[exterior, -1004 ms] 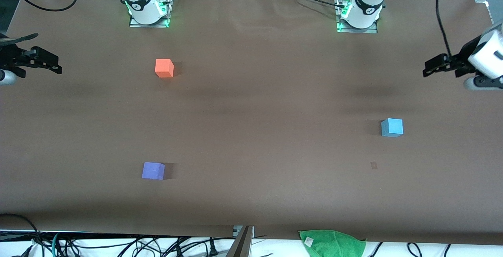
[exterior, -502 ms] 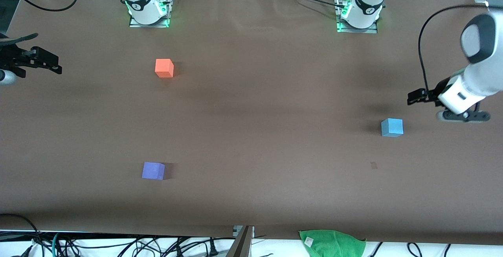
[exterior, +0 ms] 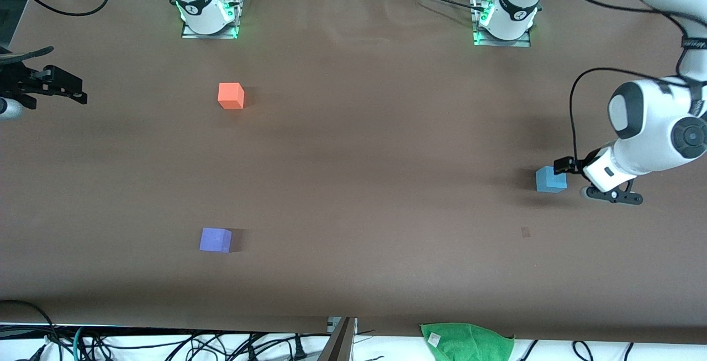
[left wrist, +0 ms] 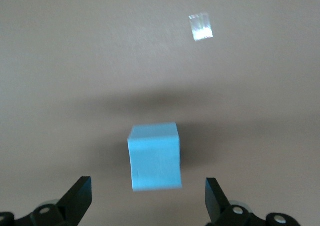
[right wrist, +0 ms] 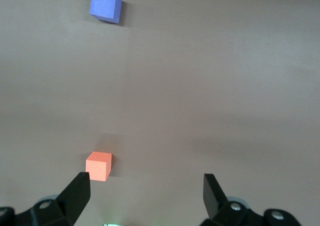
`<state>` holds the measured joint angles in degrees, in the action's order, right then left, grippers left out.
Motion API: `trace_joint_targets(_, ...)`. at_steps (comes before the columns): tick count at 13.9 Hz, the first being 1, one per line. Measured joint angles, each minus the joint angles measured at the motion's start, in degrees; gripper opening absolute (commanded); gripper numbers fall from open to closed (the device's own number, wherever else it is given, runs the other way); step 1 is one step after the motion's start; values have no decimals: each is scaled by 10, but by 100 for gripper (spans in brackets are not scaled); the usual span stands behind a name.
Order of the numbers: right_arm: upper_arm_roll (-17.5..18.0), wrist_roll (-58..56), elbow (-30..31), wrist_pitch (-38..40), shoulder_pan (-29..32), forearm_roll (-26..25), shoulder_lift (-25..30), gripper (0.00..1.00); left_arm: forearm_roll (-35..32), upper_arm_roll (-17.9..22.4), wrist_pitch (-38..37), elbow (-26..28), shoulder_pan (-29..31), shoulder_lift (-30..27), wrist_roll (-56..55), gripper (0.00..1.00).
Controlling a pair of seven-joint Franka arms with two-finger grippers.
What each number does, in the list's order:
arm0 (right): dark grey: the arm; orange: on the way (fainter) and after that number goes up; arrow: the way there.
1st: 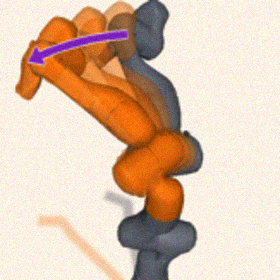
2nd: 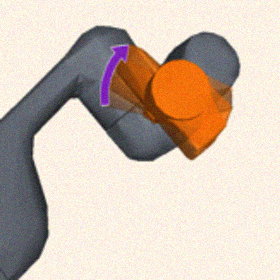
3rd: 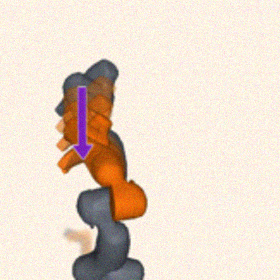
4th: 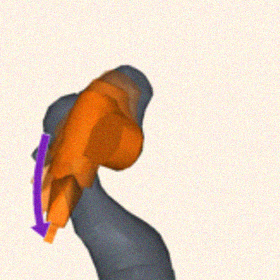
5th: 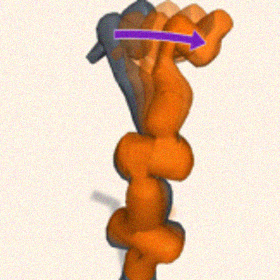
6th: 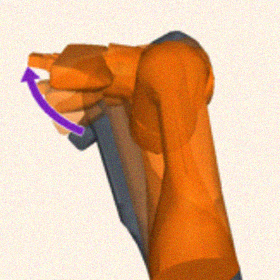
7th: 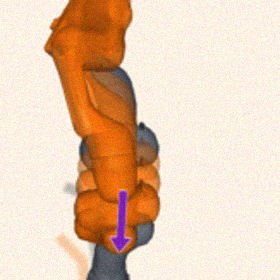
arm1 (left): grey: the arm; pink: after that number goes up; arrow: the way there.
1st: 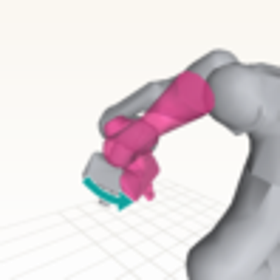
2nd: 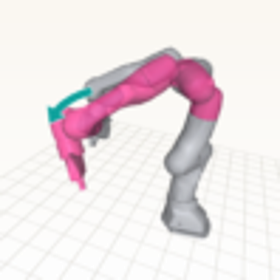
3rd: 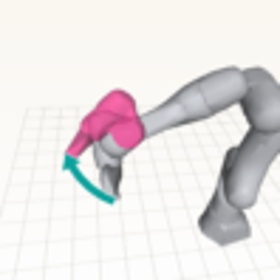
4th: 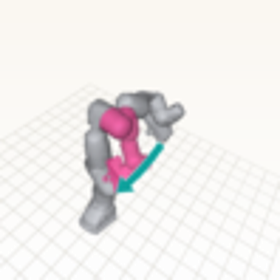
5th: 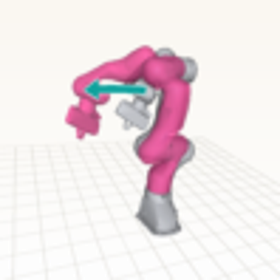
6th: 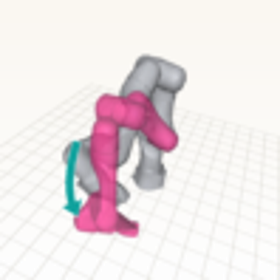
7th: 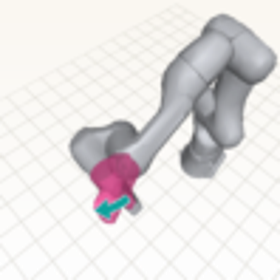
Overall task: Place blue block between orange and purple blocks
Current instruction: 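Reach the left gripper down over the light blue cube, then close the left gripper on the light blue cube and lift it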
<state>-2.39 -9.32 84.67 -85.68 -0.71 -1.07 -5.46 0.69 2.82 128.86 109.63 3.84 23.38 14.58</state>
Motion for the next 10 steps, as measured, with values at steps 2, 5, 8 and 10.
trace_joint_targets(2,0,0,0,0,0,0,0,100,0,0,39,19,4,18,3,100)
trace_joint_targets(5,0,0,0,0,0,0,0,100,0,0,64,34,5,25,3,100)
trace_joint_targets(8,0,0,0,0,0,0,0,100,0,0,94,55,7,29,2,100)
trace_joint_targets(10,0,0,0,0,0,0,0,100,0,-1,110,65,7,34,1,100)
